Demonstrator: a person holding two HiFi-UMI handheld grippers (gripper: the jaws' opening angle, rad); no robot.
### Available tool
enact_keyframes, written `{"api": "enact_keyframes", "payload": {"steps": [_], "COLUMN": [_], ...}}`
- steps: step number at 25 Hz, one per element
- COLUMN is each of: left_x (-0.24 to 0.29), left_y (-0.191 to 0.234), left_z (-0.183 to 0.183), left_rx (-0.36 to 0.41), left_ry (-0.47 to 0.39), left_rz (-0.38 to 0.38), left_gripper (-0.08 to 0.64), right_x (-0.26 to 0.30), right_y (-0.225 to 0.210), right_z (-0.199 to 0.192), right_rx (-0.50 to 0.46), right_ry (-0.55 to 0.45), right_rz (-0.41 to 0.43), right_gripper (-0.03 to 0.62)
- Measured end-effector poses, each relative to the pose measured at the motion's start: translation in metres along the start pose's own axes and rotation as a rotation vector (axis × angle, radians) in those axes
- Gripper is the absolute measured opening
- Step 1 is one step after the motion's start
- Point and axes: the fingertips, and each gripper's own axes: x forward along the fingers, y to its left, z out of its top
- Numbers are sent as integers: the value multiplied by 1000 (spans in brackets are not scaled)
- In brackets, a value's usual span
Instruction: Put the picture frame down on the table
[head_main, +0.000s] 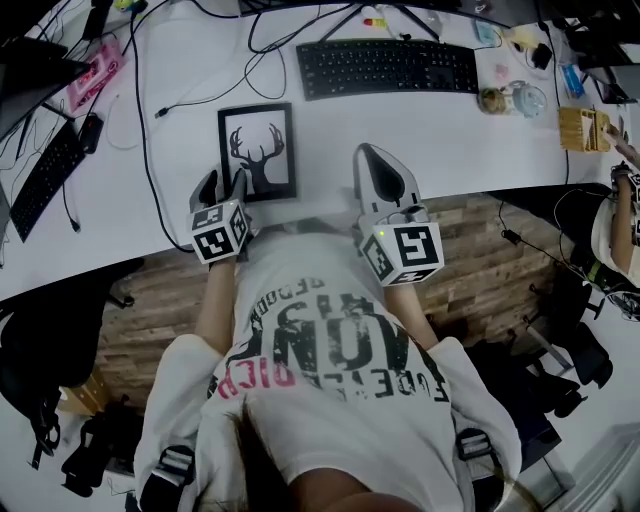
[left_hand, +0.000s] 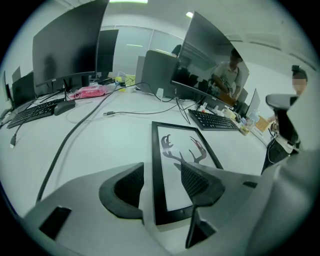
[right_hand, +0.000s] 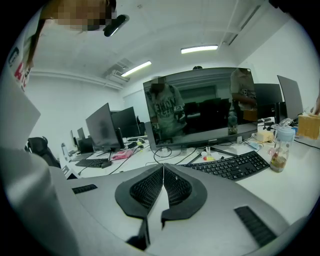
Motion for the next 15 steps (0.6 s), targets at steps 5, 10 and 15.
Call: {"api": "enact_keyframes", "payload": {"steps": [5,10,15], "left_x": [-11,-22,-31], "left_y": [1,-1,-9], "left_z": [16,37,57], "left_rx": [9,20,28], "left_ry": [-54,-113,-166], "left_rz": [-14,-30,-56], "left_gripper": [219,191,161], "right_x": [2,4,3], "right_y": [4,10,12], "right_z": [-1,0,3], "right_rx": [1,5,2], "right_ry": [-1,-4,-12], "right_rz": [-1,1,-2], "right_gripper": [2,2,2]}}
